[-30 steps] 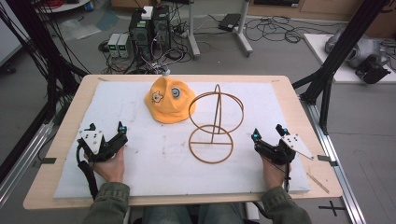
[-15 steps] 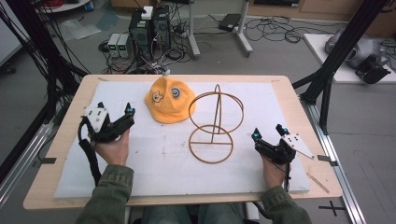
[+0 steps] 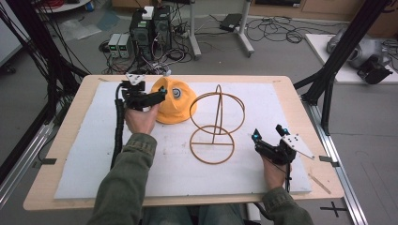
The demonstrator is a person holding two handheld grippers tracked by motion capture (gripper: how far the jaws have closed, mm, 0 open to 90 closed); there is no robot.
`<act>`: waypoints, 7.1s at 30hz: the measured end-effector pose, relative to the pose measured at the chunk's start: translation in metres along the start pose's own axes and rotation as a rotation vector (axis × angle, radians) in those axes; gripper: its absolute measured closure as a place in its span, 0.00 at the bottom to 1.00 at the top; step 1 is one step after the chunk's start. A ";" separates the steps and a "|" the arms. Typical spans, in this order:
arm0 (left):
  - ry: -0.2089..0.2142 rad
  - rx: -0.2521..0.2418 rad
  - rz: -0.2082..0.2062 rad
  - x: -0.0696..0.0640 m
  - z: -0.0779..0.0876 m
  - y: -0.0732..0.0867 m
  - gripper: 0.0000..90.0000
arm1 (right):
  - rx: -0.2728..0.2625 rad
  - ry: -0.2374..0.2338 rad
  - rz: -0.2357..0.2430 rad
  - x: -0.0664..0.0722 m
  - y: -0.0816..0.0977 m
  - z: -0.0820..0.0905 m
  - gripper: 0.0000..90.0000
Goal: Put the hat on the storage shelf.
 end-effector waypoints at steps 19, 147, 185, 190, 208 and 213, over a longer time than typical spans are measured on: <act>-0.056 0.099 -0.041 -0.008 -0.055 0.048 0.24 | -0.005 -0.013 -0.006 0.001 -0.001 0.001 0.10; 0.888 0.214 -0.376 -0.167 0.120 -0.039 0.80 | 0.006 -0.016 -0.026 0.000 0.003 -0.001 0.10; 0.090 -0.465 -0.161 0.028 0.172 -0.098 0.10 | 0.006 -0.001 -0.024 -0.001 0.003 0.000 0.10; -0.037 -0.527 -0.072 0.068 0.175 -0.058 0.11 | -0.001 0.012 -0.018 -0.002 0.002 0.001 0.10; -0.201 -0.434 -0.069 0.107 0.149 0.044 0.12 | -0.052 0.056 0.003 -0.003 -0.011 0.008 0.10; -0.204 -0.400 -0.060 0.113 0.145 0.052 0.12 | -0.051 0.051 0.007 -0.003 -0.011 0.007 0.10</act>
Point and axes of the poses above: each handheld gripper's, and its own axes: z roughly backward along the jaws, y roughly out of its underside, x roughly to its left, the point moved 10 cm from there along -z, roughly forward along the jaws, and after that the axes turned 11 degrees about z, right-handed, at the moved point
